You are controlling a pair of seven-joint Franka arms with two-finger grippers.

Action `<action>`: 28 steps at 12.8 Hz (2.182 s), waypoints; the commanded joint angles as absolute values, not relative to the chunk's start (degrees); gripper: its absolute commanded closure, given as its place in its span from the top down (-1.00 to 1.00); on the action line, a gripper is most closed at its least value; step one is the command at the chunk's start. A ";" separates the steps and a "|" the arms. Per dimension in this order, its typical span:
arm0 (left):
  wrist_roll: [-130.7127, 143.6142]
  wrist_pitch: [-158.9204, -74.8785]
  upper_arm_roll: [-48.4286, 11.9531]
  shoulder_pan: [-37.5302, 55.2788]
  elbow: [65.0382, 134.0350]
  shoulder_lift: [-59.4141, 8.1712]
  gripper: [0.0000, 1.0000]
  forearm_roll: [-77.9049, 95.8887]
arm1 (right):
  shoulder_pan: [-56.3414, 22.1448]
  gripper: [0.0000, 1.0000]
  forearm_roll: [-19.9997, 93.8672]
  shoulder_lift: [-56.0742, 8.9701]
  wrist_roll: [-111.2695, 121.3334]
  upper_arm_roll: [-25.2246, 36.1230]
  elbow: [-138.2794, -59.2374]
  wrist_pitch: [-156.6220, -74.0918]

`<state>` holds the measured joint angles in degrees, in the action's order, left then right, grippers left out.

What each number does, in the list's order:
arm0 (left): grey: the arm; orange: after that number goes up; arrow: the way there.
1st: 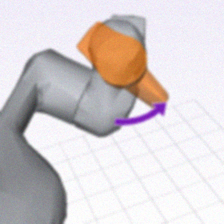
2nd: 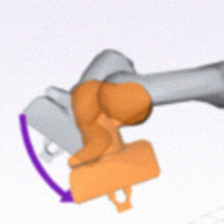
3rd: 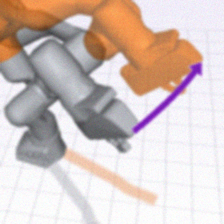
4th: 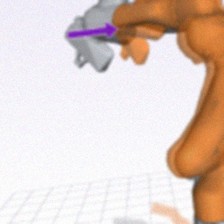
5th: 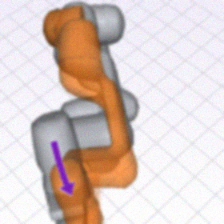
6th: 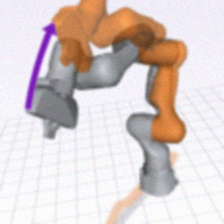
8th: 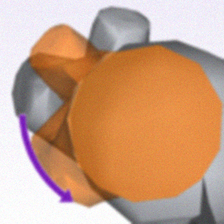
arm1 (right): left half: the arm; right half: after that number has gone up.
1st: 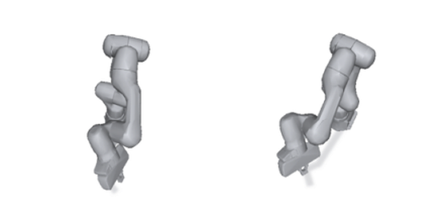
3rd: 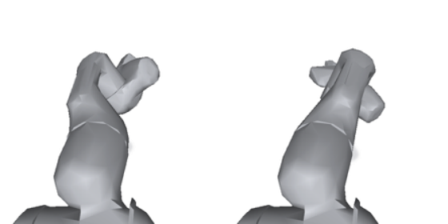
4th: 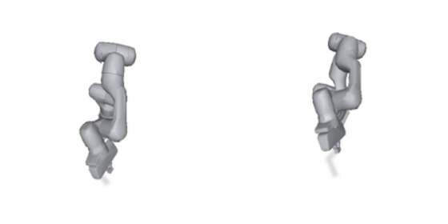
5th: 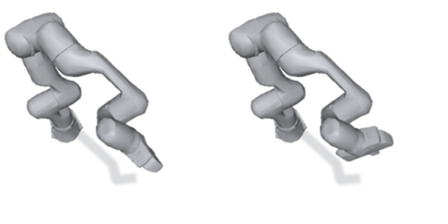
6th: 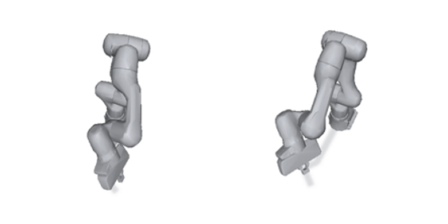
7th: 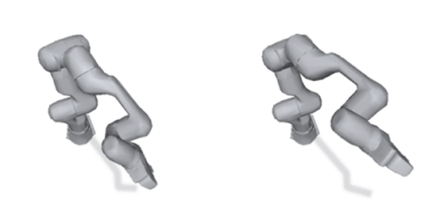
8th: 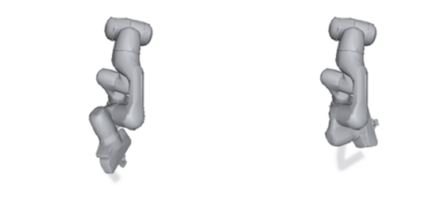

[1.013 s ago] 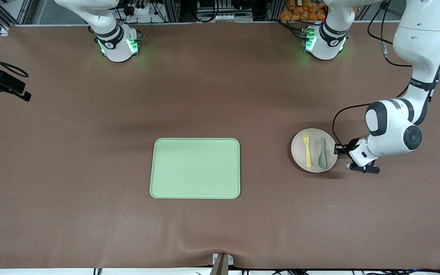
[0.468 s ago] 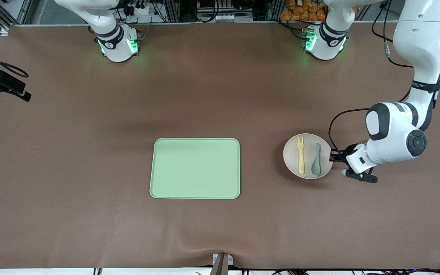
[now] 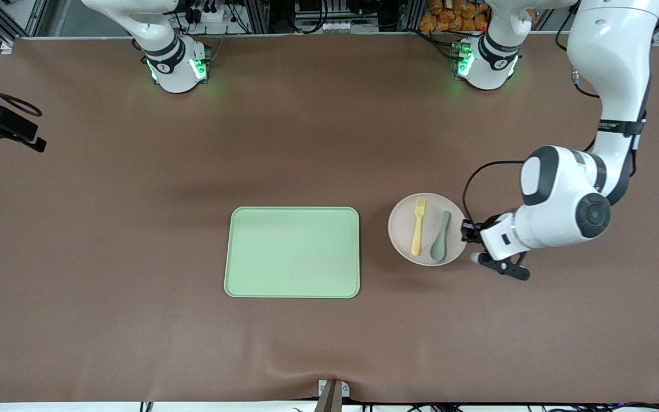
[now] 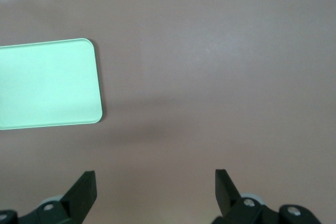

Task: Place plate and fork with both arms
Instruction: 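Carry the plate with the left gripper onto the green tray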

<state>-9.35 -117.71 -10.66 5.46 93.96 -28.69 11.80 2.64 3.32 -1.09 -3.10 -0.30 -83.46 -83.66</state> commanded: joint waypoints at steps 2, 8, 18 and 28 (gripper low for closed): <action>-4.24 -116.01 -10.37 9.57 89.31 -30.49 -1.00 12.66 | 3.95 1.00 4.39 -1.84 -2.46 -1.14 -82.35 -83.06; -0.09 -116.02 -10.37 15.64 85.87 -34.53 -1.00 17.75 | 4.13 1.00 4.39 -2.46 -2.46 -1.14 -82.18 -83.23; 16.51 -121.72 -10.46 22.75 72.35 -46.83 -1.00 18.72 | 4.31 1.00 3.87 -7.11 -2.37 -1.14 -82.00 -83.67; 22.06 -128.23 -10.02 25.66 68.73 -54.40 -1.00 19.51 | 4.31 1.00 4.13 -8.96 -2.90 -1.14 -82.18 -85.52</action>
